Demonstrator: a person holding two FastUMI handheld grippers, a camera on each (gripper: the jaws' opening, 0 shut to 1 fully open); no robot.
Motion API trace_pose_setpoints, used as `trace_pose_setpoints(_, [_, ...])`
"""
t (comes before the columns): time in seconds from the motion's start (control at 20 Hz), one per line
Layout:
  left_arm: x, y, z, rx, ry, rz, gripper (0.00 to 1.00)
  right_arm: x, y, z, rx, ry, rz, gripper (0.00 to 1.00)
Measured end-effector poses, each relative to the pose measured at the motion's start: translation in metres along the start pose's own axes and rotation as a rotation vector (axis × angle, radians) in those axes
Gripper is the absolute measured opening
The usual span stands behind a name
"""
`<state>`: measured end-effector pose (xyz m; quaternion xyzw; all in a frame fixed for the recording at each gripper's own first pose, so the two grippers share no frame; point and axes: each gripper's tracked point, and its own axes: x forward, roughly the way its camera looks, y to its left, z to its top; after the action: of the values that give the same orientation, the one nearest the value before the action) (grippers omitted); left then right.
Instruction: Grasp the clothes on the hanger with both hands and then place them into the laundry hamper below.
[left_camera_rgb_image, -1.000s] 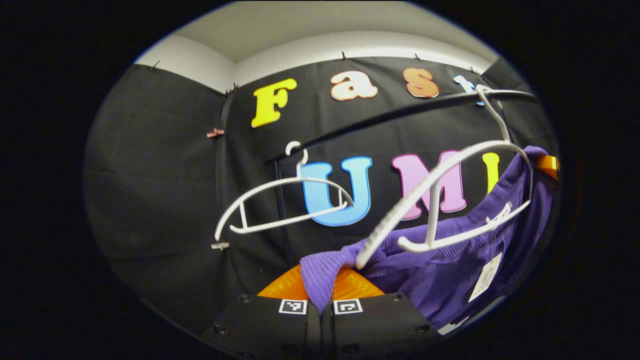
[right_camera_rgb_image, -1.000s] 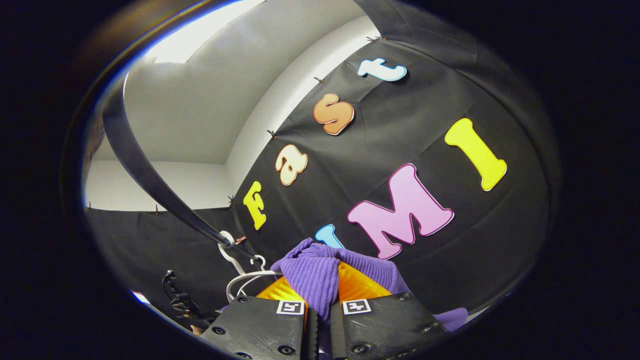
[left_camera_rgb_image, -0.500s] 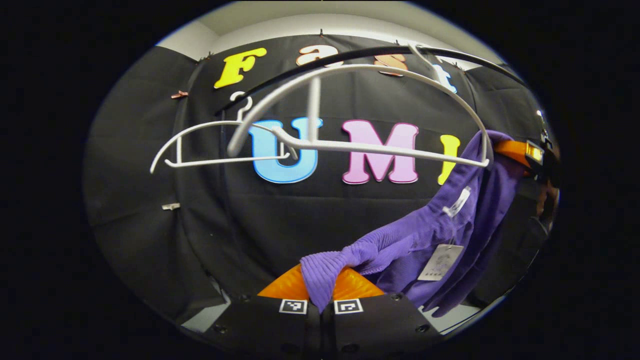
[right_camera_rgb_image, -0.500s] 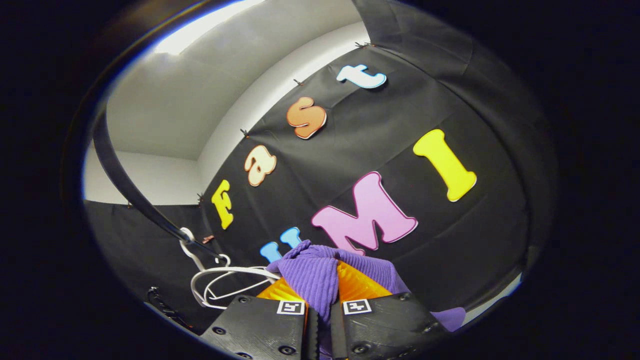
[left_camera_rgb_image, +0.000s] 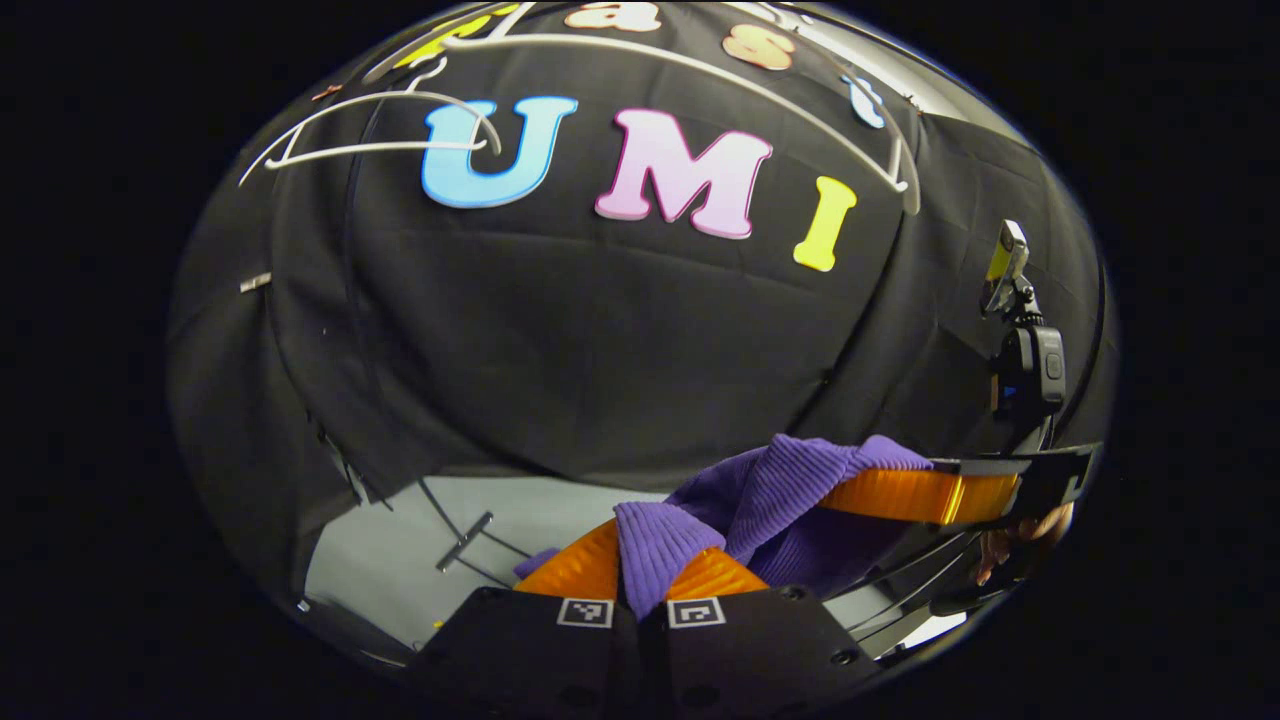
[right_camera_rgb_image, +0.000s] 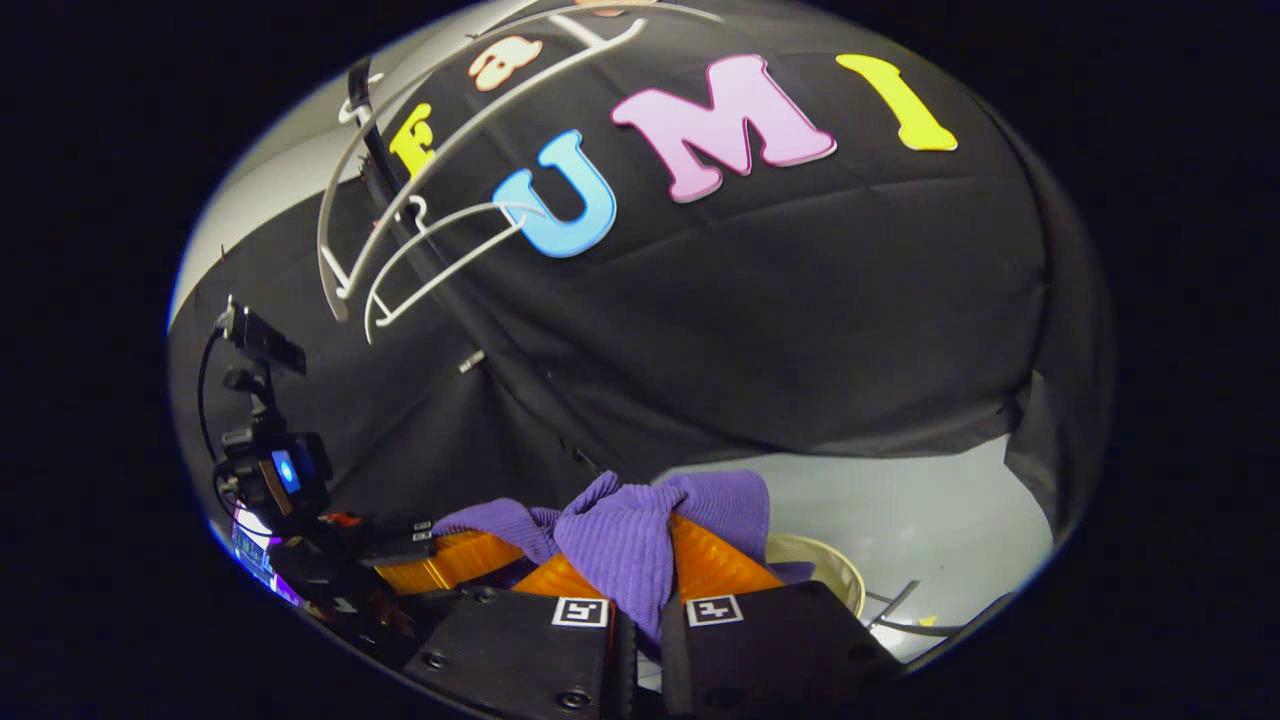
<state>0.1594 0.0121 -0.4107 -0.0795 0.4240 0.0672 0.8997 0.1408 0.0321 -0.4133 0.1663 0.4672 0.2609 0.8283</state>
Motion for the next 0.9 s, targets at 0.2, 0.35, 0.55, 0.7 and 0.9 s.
trace_pose_setpoints(0.2, [0.012,-0.011,-0.045,-0.006,0.206,0.011,0.06,0.011,-0.017,-0.062,-0.045,0.192,-0.088,0.14])
trace_pose_setpoints(0.35, [0.018,-0.009,-0.047,-0.047,0.312,0.021,0.06,0.018,-0.025,-0.091,-0.076,0.300,-0.130,0.14])
trace_pose_setpoints(0.55, [0.017,-0.006,-0.041,-0.147,0.406,0.038,0.06,0.027,-0.026,-0.110,-0.062,0.374,-0.142,0.14])
trace_pose_setpoints(0.7, [0.016,-0.007,-0.054,-0.175,0.434,0.048,0.06,0.028,-0.039,-0.122,-0.089,0.417,-0.174,0.14])
trace_pose_setpoints(0.9, [0.013,-0.007,-0.057,-0.164,0.465,0.052,0.06,0.027,-0.045,-0.124,-0.117,0.454,-0.192,0.14])
